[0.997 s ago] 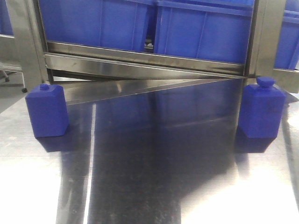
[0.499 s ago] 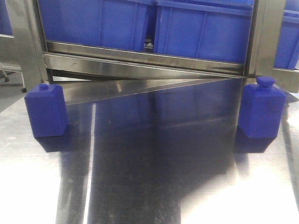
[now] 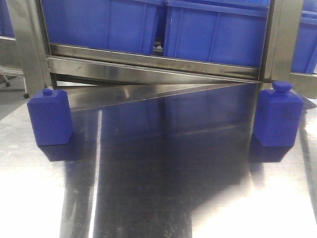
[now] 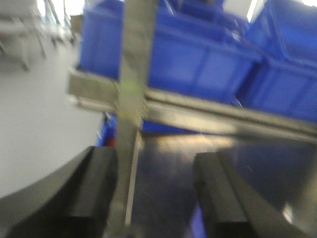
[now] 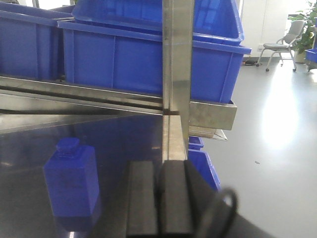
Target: Pick and sort blue part to right shelf
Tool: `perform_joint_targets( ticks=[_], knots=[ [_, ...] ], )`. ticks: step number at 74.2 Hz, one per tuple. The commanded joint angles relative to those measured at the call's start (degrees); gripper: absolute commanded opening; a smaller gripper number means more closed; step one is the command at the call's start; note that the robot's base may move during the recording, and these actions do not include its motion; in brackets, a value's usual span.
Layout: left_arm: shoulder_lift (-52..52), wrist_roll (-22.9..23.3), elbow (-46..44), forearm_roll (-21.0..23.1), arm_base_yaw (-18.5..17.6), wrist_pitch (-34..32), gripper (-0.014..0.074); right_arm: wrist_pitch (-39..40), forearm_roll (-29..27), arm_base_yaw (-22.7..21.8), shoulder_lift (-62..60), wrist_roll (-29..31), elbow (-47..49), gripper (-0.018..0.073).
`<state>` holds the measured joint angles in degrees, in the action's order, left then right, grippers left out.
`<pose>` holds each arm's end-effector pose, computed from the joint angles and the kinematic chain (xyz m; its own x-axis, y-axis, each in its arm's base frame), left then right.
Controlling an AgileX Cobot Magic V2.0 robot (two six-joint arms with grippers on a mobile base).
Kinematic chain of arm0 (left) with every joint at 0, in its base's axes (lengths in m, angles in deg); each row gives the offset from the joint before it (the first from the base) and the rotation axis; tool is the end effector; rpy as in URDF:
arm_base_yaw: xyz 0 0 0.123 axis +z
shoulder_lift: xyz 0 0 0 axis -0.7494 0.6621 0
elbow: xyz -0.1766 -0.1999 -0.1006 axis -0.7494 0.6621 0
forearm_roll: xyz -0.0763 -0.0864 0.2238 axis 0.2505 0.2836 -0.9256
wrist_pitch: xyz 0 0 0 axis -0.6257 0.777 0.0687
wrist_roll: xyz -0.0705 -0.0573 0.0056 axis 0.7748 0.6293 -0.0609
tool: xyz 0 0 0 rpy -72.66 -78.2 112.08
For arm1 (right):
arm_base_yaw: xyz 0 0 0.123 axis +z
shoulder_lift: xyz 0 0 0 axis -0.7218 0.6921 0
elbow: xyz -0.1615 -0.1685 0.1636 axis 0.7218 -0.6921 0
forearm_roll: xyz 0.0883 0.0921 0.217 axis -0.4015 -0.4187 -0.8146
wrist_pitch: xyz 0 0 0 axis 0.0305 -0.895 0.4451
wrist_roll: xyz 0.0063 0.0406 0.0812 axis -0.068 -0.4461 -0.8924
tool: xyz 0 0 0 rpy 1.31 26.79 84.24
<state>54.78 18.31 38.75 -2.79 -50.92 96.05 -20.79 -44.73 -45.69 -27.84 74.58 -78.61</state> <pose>0.0827 -0.0099 0.3644 -0.2319 -0.1575 -0.9599 0.0714 0.9814 -0.1783 0.0569 0.0003 0.2014 0.0479 0.0553 -0.9973 -0.0100 0.9984 0.0549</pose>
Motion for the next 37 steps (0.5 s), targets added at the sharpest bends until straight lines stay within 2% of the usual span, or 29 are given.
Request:
perform_joint_targets(
  ticks=[1, 9, 17, 22, 29, 37],
  knots=[
    [4.80, -0.17, -3.80, 3.88, -2.58, 1.10, 0.0531, 5.18, 0.15, -0.17, -1.22, 0.35, 1.34, 0.0059],
    [11.50, -0.38, -5.25, 8.15, -6.93, 4.95, 0.0540, 5.18, 0.15, -0.17, -1.22, 0.35, 1.34, 0.0059],
    [18.80, -1.44, -6.77, 13.31, -12.39, 5.75, 0.0540, 5.18, 0.15, -0.17, -1.22, 0.35, 1.34, 0.0059],
    [23.06, -1.44, -8.41, 13.56, -15.76, 5.73, 0.0539, 5.18, 0.15, -0.17, -1.22, 0.35, 1.34, 0.0059],
    [30.51, -1.44, -11.76, 11.00, -19.88, 5.64, 0.0539, 5.18, 0.15, -0.17, -1.22, 0.35, 1.34, 0.0059],
    [38.67, -1.33, -17.32, 9.48, -21.43, 8.21, 0.0539, 5.18, 0.15, -0.17, -1.22, 0.35, 1.34, 0.0059]
  ],
)
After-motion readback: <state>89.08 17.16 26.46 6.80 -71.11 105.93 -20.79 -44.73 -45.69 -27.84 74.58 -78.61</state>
